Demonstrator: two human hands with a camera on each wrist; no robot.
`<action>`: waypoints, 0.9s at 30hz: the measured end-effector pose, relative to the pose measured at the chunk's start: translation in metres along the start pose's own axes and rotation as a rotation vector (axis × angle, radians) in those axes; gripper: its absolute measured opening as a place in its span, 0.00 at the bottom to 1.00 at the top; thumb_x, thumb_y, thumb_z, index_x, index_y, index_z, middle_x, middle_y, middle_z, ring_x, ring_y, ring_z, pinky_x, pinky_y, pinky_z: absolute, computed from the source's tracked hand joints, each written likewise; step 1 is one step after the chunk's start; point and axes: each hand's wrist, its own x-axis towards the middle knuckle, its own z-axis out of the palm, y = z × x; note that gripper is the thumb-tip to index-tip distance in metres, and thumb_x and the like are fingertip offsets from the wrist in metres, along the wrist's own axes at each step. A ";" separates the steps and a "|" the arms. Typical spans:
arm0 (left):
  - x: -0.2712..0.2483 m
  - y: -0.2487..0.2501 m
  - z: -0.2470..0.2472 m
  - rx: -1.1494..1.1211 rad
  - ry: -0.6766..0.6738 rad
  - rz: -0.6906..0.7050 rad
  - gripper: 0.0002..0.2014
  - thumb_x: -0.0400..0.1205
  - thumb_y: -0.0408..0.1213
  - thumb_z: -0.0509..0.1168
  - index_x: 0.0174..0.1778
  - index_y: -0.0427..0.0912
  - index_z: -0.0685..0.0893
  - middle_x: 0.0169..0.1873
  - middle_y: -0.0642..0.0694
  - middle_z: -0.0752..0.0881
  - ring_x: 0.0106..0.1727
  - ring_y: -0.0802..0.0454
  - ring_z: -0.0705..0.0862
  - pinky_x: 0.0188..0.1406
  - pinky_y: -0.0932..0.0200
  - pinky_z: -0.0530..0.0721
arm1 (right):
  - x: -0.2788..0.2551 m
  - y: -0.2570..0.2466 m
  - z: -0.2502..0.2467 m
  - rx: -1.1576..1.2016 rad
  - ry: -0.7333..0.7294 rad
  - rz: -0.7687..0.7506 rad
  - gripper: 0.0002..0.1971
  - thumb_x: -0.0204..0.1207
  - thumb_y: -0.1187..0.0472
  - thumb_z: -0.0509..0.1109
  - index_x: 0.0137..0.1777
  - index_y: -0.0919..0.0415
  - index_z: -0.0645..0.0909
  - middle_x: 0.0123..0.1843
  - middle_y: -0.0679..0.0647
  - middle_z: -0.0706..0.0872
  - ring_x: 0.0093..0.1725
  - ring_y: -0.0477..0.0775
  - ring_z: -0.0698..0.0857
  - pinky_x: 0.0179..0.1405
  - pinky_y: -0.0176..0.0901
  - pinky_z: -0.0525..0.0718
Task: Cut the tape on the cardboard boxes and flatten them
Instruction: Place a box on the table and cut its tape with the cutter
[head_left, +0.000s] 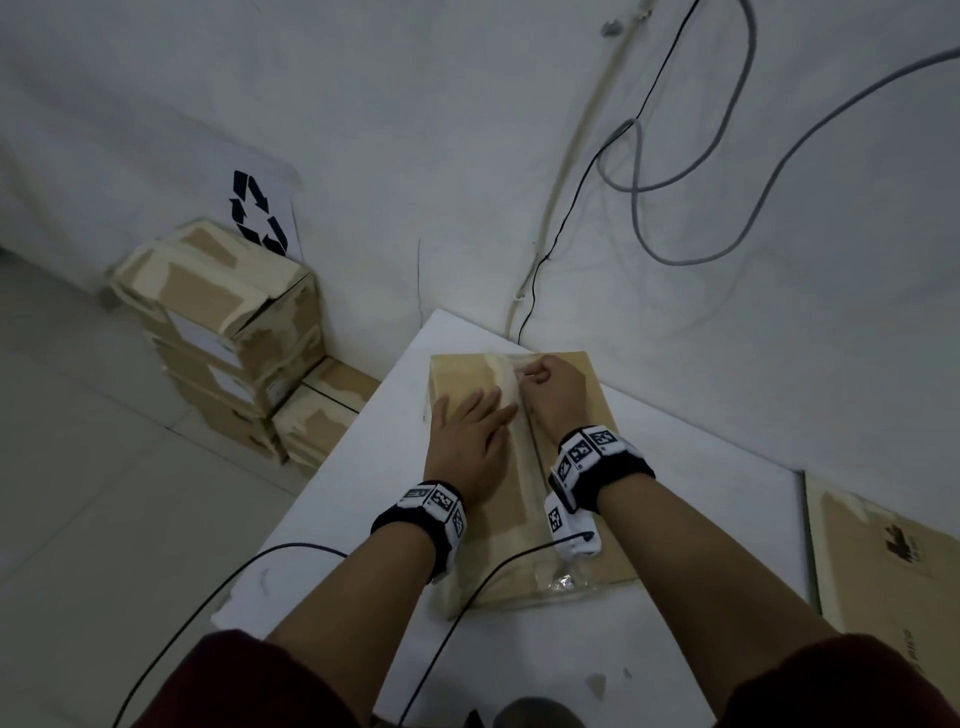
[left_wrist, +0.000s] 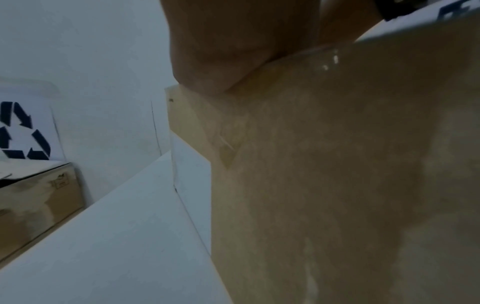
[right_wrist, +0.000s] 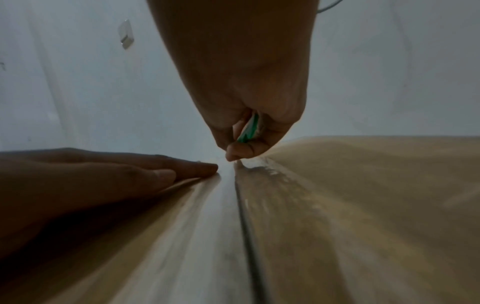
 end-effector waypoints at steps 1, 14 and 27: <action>0.001 0.001 0.001 -0.002 -0.001 0.000 0.26 0.85 0.50 0.42 0.78 0.58 0.72 0.81 0.54 0.65 0.84 0.54 0.56 0.81 0.45 0.39 | 0.001 0.000 0.001 -0.031 0.003 0.000 0.05 0.77 0.63 0.74 0.44 0.66 0.85 0.39 0.53 0.85 0.39 0.49 0.81 0.34 0.30 0.71; 0.002 0.002 0.002 -0.029 0.022 0.008 0.24 0.86 0.48 0.45 0.77 0.57 0.73 0.81 0.53 0.66 0.84 0.54 0.56 0.81 0.46 0.36 | 0.005 -0.006 0.010 -0.178 0.030 -0.050 0.07 0.75 0.66 0.71 0.38 0.56 0.78 0.40 0.53 0.85 0.41 0.54 0.83 0.45 0.46 0.81; 0.005 0.000 0.005 -0.027 0.026 0.020 0.24 0.86 0.48 0.45 0.75 0.56 0.75 0.80 0.52 0.68 0.83 0.53 0.58 0.79 0.51 0.31 | -0.002 -0.015 0.006 -0.371 -0.045 -0.003 0.04 0.76 0.69 0.67 0.43 0.65 0.83 0.46 0.60 0.87 0.47 0.62 0.85 0.50 0.51 0.82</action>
